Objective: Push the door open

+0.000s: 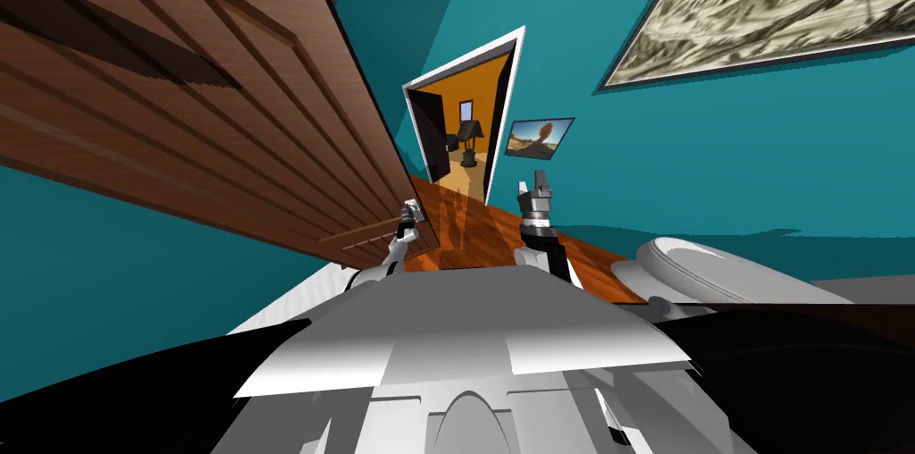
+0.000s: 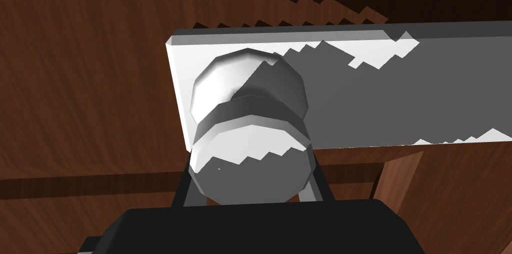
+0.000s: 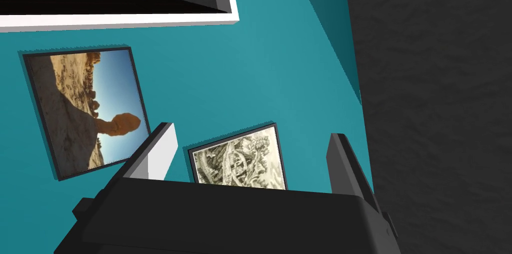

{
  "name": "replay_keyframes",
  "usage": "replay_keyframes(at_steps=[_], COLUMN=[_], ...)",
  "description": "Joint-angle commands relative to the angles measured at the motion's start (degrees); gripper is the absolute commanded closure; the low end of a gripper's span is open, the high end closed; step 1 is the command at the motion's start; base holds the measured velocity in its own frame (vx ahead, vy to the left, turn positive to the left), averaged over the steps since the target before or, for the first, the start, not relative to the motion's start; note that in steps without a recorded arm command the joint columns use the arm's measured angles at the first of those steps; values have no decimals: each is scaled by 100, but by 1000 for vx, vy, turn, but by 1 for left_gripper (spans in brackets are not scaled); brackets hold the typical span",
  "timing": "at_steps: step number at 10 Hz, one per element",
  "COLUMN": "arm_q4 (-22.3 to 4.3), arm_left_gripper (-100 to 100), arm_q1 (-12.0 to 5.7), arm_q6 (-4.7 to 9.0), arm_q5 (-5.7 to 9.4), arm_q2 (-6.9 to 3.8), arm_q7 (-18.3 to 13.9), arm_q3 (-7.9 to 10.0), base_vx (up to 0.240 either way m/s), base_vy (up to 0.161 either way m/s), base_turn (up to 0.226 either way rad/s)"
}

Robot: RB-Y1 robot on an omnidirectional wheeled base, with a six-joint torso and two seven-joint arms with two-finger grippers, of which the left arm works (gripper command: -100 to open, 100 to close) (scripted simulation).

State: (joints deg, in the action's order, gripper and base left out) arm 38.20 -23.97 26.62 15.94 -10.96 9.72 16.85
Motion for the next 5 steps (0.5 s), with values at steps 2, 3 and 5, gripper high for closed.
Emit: replay_keyframes(at_steps=[2,3,5], arm_q4=[60,52,34], arm_left_gripper=[100,100,100], arm_q1=[41,46,59], arm_q6=[-12,-7,4], arm_q5=[42,63,106], arm_q2=[-27,-47,-89], arm_q7=[59,80,124], arm_q3=[121,175,292], base_vx=[194,183,196], base_vy=[-52,-32,-67], base_turn=[54,45,50])
